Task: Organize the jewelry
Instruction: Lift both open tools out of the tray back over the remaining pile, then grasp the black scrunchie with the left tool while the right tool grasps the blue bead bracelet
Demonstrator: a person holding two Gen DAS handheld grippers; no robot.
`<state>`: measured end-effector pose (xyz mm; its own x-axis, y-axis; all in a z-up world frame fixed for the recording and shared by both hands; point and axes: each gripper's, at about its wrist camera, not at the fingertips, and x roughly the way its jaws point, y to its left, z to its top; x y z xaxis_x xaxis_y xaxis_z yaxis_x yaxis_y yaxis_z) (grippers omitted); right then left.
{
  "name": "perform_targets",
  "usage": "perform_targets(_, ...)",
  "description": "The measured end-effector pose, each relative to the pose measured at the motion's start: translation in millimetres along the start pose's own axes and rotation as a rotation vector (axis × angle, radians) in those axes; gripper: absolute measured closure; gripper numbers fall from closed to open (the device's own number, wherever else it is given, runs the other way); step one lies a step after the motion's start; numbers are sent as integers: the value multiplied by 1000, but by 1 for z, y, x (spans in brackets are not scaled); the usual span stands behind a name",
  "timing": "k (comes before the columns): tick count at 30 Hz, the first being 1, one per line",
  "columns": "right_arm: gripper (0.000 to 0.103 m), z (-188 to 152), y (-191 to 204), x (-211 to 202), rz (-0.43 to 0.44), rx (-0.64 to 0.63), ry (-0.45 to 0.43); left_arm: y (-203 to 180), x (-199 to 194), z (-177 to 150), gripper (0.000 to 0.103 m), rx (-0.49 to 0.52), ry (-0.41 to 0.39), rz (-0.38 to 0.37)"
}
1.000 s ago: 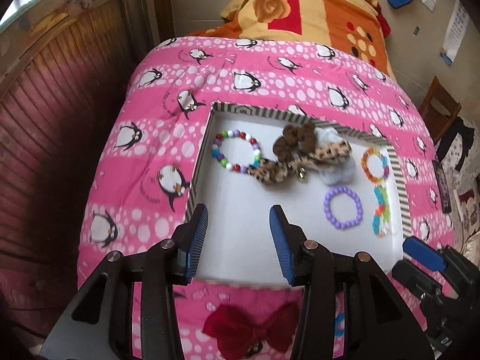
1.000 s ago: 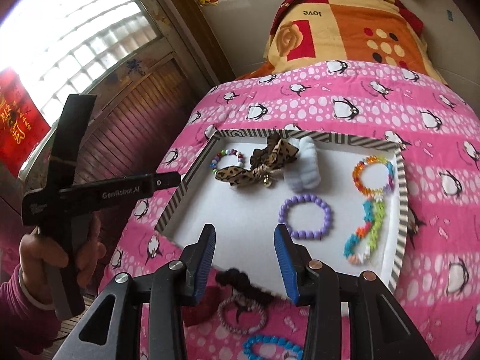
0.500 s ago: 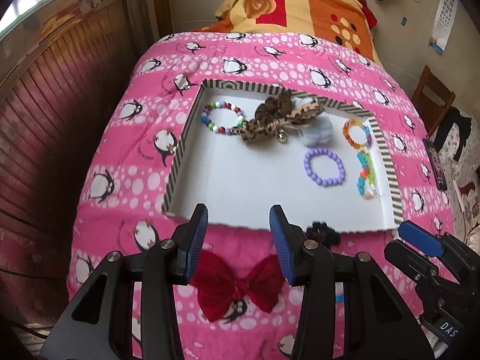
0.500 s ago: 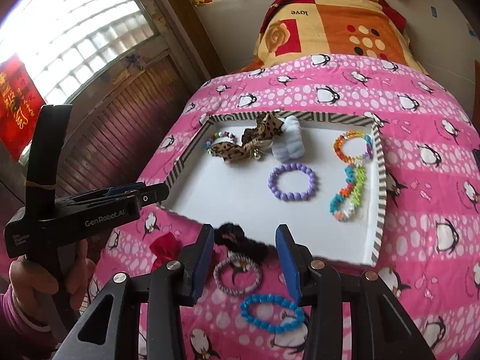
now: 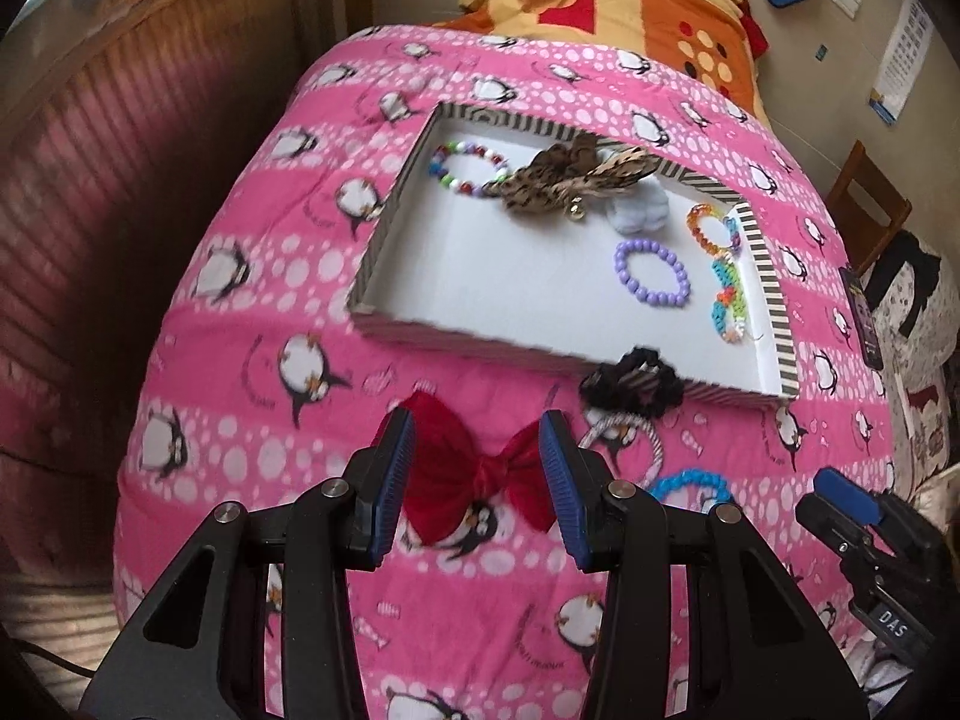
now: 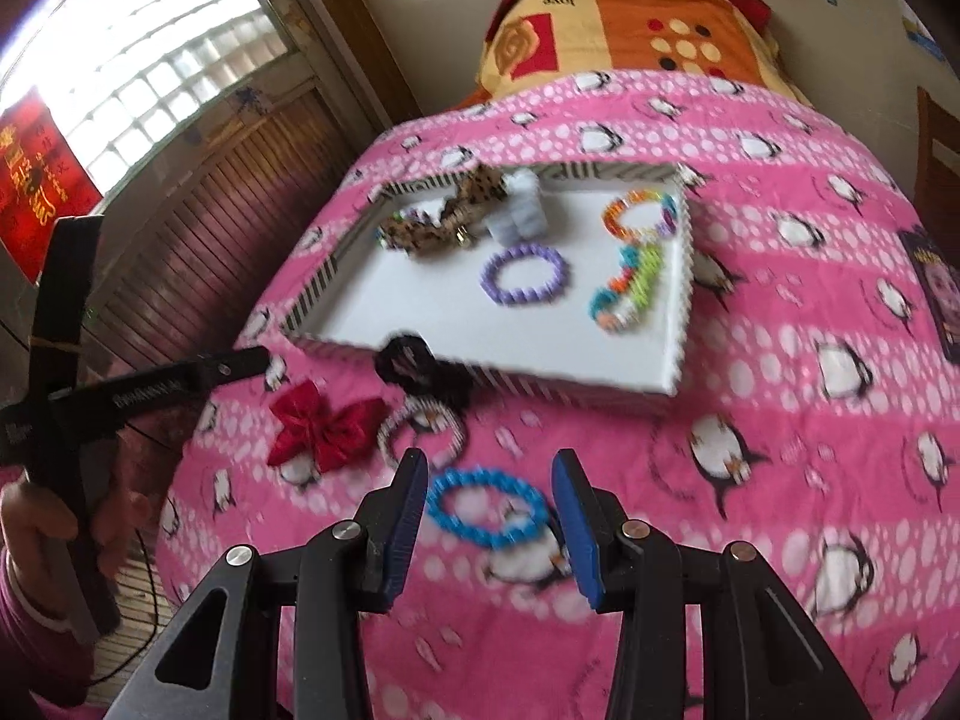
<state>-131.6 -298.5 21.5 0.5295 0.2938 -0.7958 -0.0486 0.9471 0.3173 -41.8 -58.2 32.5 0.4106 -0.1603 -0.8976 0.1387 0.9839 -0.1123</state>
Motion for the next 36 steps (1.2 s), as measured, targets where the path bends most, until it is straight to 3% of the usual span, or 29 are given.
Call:
perform_targets(10, 62, -25, -9, 6, 2, 1, 46, 19, 2, -28, 60, -60, 37, -1)
perform_targets(12, 62, -25, -5, 9, 7, -8, 46, 22, 4, -31, 55, -68, 43, -8)
perform_targets(19, 62, -8, 16, 20, 10, -87, 23, 29, 15, -39, 52, -103, 81, -43)
perform_targets(36, 62, -10, 9, 39, -13, -83, 57, -4, 29, -14, 52, -25, 68, -89)
